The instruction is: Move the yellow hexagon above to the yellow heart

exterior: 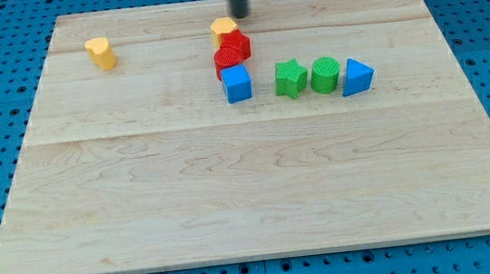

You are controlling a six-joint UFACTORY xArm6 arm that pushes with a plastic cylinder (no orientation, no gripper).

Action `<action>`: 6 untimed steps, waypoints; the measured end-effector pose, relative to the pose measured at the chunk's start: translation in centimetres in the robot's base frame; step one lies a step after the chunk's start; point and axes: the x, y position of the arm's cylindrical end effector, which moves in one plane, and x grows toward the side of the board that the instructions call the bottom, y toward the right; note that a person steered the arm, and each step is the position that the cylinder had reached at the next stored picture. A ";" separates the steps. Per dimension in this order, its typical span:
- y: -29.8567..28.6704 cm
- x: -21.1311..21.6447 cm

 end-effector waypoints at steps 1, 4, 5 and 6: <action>-2.2 3.9; -18.0 3.2; -21.5 3.4; -22.1 4.4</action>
